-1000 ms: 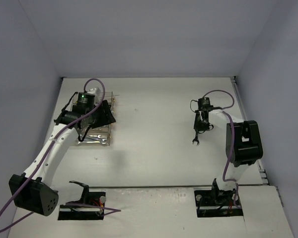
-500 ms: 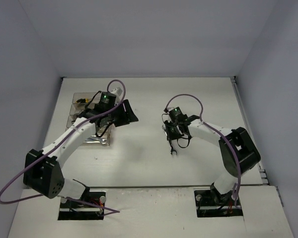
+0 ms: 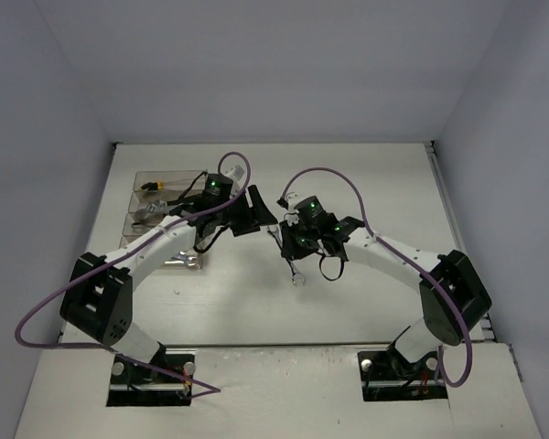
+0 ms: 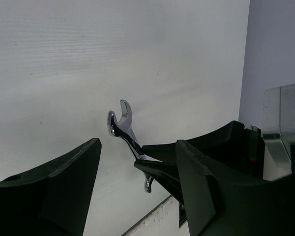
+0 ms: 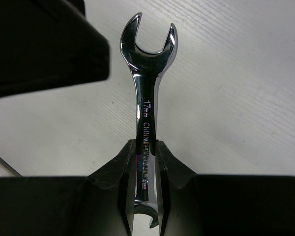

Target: Sort the tools into containers

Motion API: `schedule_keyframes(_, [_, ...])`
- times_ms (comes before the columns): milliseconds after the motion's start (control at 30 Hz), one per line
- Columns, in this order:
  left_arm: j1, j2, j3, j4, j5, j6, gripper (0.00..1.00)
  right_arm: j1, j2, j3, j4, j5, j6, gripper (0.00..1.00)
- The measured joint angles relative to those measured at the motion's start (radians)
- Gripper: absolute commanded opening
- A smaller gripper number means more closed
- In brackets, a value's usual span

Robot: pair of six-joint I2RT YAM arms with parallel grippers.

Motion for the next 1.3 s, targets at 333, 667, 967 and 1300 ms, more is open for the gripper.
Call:
schedule_keyframes(333, [-0.026, 0.05, 0.0, 0.015, 0.003, -0.021, 0.59, 0.006, -0.019, 0.002, 0.028, -0.032, 0.004, 0.0])
schedule_keyframes(667, [-0.031, 0.083, 0.001, 0.049, 0.015, -0.048, 0.12, 0.013, -0.024, 0.013, 0.048, -0.061, 0.011, 0.0])
schedule_keyframes(967, [-0.032, 0.096, -0.018, 0.114, 0.03, -0.078, 0.0, 0.012, -0.034, 0.013, 0.054, -0.063, 0.015, 0.4])
schedule_keyframes(1300, [0.143, -0.116, -0.165, 0.069, 0.0, -0.102, 0.0, -0.007, -0.141, 0.013, 0.076, -0.06, 0.015, 0.61])
